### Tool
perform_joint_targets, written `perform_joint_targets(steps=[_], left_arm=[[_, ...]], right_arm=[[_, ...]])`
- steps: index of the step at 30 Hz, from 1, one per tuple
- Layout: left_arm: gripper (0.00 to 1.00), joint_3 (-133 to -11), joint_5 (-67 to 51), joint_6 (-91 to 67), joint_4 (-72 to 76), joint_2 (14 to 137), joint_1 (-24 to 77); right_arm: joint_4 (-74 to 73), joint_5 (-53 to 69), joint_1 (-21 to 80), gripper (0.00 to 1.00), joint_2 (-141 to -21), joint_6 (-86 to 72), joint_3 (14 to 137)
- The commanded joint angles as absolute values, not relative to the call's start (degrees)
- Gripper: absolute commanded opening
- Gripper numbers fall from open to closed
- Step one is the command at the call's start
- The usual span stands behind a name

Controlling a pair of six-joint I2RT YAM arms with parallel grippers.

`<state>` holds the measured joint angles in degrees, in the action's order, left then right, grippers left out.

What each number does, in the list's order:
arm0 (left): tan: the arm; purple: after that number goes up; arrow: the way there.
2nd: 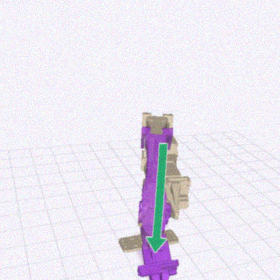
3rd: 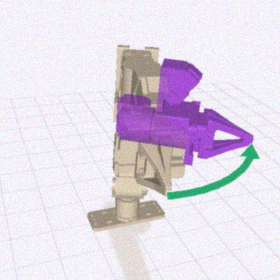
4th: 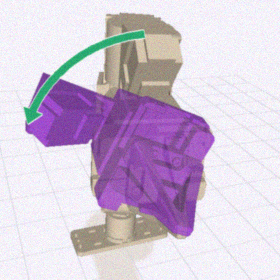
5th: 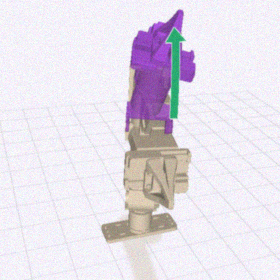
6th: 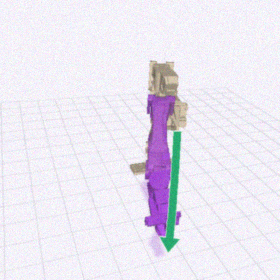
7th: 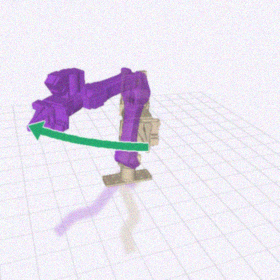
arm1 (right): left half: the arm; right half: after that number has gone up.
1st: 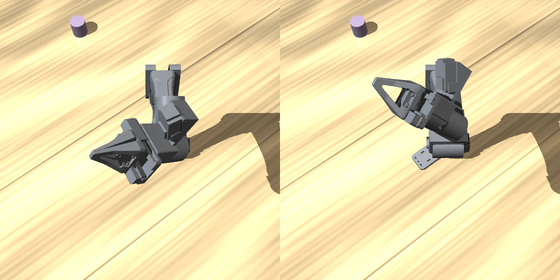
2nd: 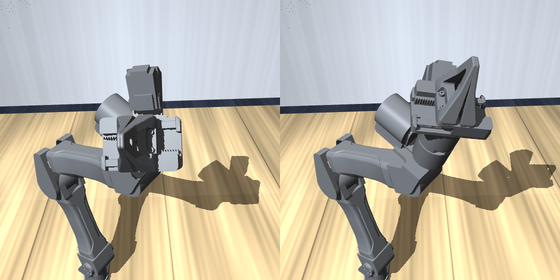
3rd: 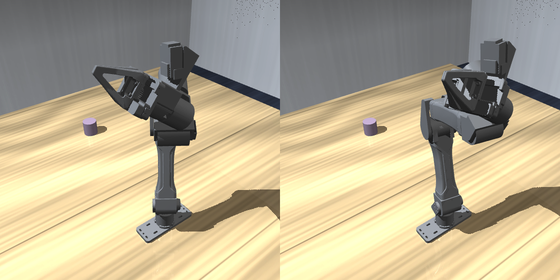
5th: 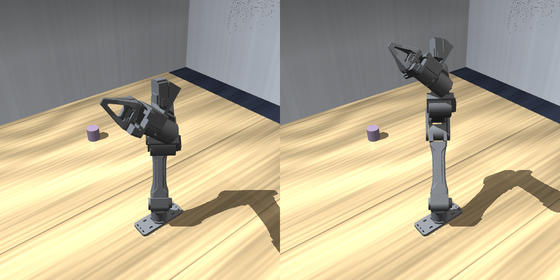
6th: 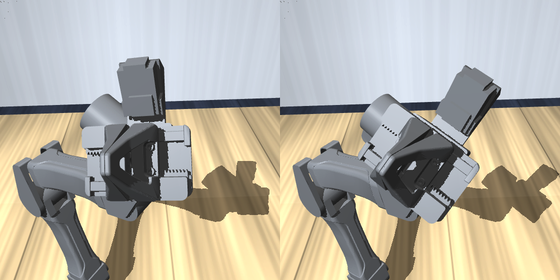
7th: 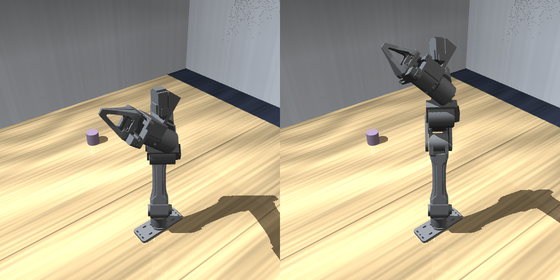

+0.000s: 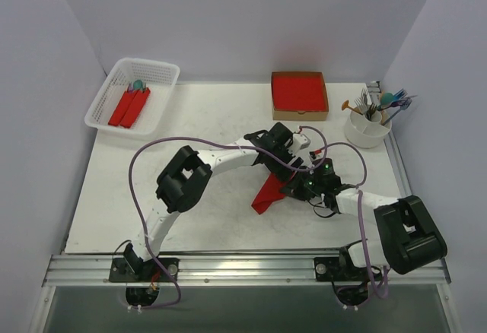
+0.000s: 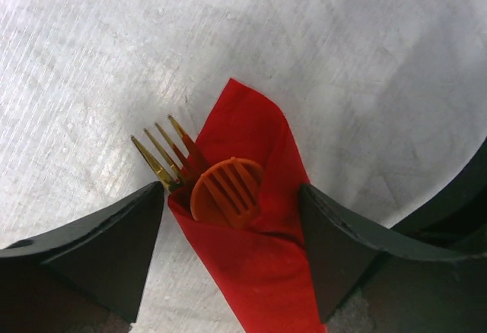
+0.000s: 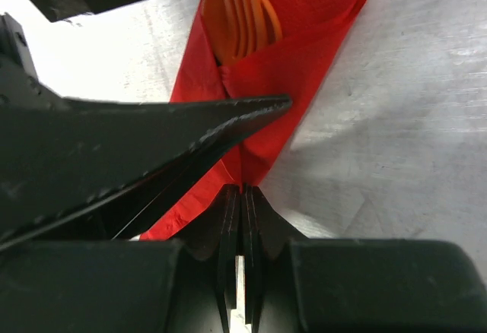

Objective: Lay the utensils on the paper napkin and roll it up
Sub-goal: Roll the napkin at the center of the board.

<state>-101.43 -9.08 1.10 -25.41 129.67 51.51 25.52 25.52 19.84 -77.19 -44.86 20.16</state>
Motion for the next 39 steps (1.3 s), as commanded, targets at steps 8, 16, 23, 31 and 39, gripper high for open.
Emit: perform_joint_targets(steps=[8,16,23,31,39], left_arm=[[0.72,-99.4,-9.7,3.2,-25.2,130.2,51.9],[0.69,-99.2,-9.9,4.9,-25.0,130.8,51.9],[0.68,-98.9,-10.1,7.1,-25.3,130.8,51.9],[0.67,-98.0,-10.1,9.5,-25.3,130.4,51.9],[0.67,-97.8,-11.3,11.3,-25.7,130.6,52.2]], right_arm=[[22.3,24.5,19.4,0.00,-72.8,-43.0,20.9],[20.4,24.5,19.4,0.00,-71.8,-42.2,21.1],[17.8,24.1,19.2,0.00,-70.8,-40.9,21.7],[14.9,24.3,17.6,0.00,-70.6,-38.3,22.3],[10.7,24.3,15.3,0.00,-71.5,-34.5,26.0]])
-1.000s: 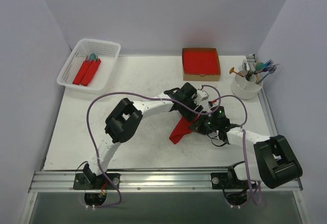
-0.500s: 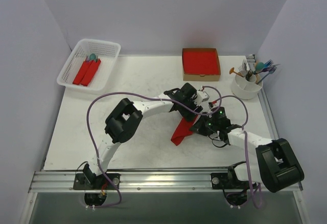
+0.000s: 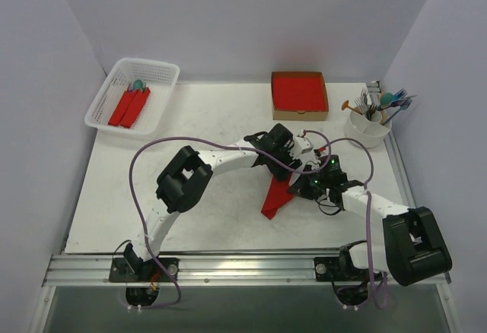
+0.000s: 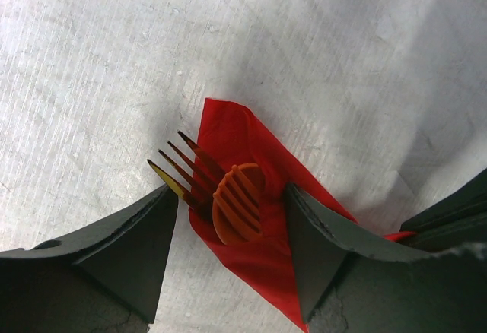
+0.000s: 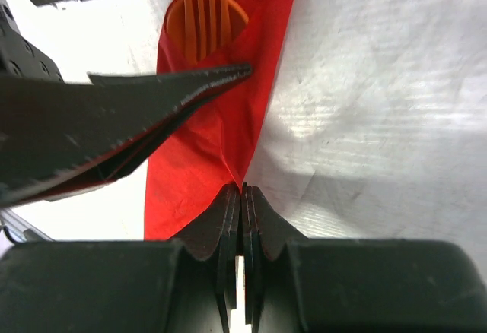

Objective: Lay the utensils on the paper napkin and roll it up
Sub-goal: Roll the napkin at the center of the board.

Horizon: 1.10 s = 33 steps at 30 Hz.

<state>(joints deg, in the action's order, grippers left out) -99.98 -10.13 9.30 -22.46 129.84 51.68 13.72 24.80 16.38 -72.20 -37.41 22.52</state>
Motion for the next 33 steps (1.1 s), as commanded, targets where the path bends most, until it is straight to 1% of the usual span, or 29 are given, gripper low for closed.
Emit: perform_joint_targets(steps=[1,12,19,29,33], left_arm=[[0.67,-97.8,-11.2,11.3,-25.7,130.7,52.1],[0.67,-97.9,-11.0,12.2,-26.1,131.2,52.1],[0.66,-97.5,-11.2,12.5,-26.1,131.1,51.9],[0.66,-95.6,-14.3,9.2,-22.9,129.2,48.9],[0.68,-94.5,-14.9,8.3,-21.8,128.3,48.2]], right_arm=[[10.0,24.0,15.2,0.00,-71.5,-34.0,26.5],[8.9,22.2,13.8,0.00,-72.3,-33.9,25.8],[10.5,22.0,13.7,0.00,-75.2,-34.1,25.5],[13.8,21.9,13.8,0.00,-78.7,-34.6,24.1],[14.4,21.2,13.8,0.00,-78.6,-34.6,23.7]])
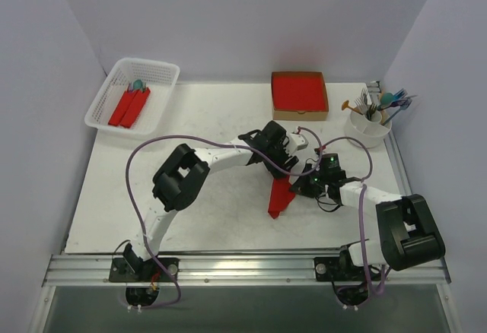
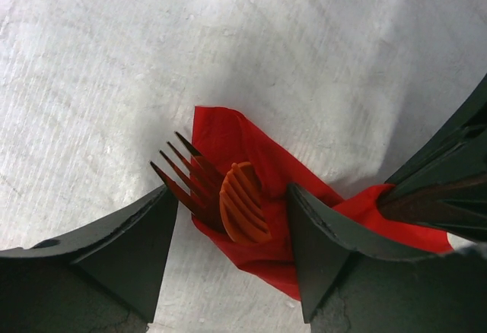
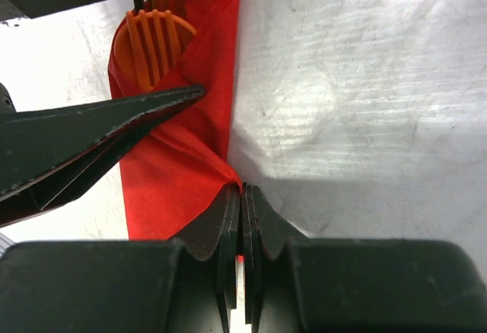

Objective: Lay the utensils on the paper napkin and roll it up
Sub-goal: Roll the napkin at the center of the board.

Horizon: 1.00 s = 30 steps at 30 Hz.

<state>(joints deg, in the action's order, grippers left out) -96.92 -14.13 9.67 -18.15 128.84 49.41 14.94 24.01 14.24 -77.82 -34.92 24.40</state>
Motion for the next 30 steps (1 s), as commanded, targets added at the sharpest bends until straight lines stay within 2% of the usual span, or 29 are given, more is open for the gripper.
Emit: perform_joint_targets(steps=[1,19,26,30], left_arm=[[0.70,-94.1,-15.0,7.7,-21.5,128.1,47.8],[0.79,-96.3,-19.1,2.9,-19.7,122.4,44.9],[0.82,-85.5,-13.7,-3.1,-12.2,109.9,45.0],[0.76,-77.6,-15.1,-8.0,-6.9,104.3,45.4]], right_arm=[[14.4,21.1,13.9,0.00,-78.5,-34.7,23.7],[14.1,21.1,14.1,0.00,-78.8,-34.8,24.5],[13.7,20.7,14.2,0.00,-79.2,-34.6,24.8],[13.5,20.7,14.2,0.00,-79.4,-34.5,25.0]])
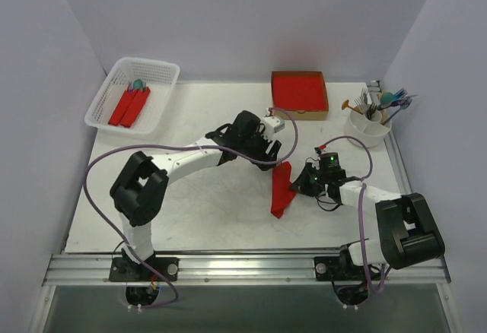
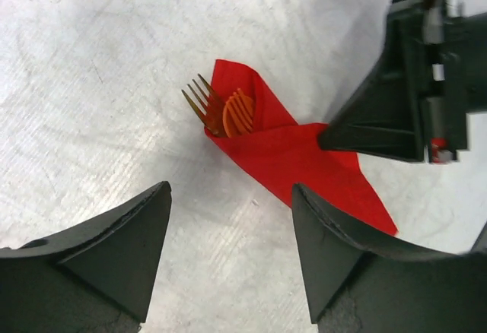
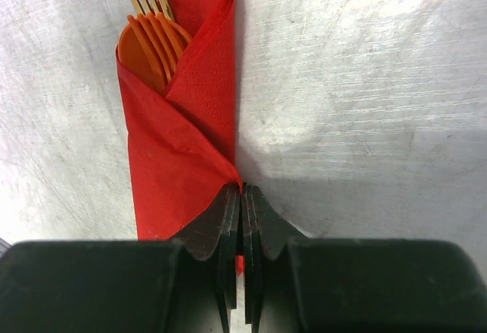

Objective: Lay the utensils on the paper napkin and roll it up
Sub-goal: Roll the napkin at the center of the board.

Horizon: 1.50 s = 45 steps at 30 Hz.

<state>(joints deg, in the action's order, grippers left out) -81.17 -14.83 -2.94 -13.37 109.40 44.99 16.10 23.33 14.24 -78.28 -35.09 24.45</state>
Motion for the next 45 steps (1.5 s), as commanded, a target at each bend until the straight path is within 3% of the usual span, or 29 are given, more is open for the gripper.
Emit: perform_joint_targets(steps=[1,8,11,29,45], left_arm=[[0.72,-74.7,-14.9,-8.8,-5.2,103.4,46.1],[0.46,-65.4,-17.2,-14.2,3.7,98.0,50.2],[0.40,-63.7,-17.6,-15.8,7.1,97.9,51.8],[0.21,-55.6,-20.5,-22.5,21.7,101.8,56.7],[0.13,-44.7,-16.6,-26.7,32.1,106.4,59.9]], right_arm=[[13.5,20.7,14.2,0.00,-79.3,-34.5,25.0],[13.3,20.6,14.2,0.00,-79.7,-34.5,25.6],[13.1,20.6,14.2,0.00,-79.9,-34.5,25.9],[12.9,20.5,14.4,0.00,-80.9,-34.3,26.5],[13.4,20.6,14.4,0.00,-81.7,-34.3,26.6]])
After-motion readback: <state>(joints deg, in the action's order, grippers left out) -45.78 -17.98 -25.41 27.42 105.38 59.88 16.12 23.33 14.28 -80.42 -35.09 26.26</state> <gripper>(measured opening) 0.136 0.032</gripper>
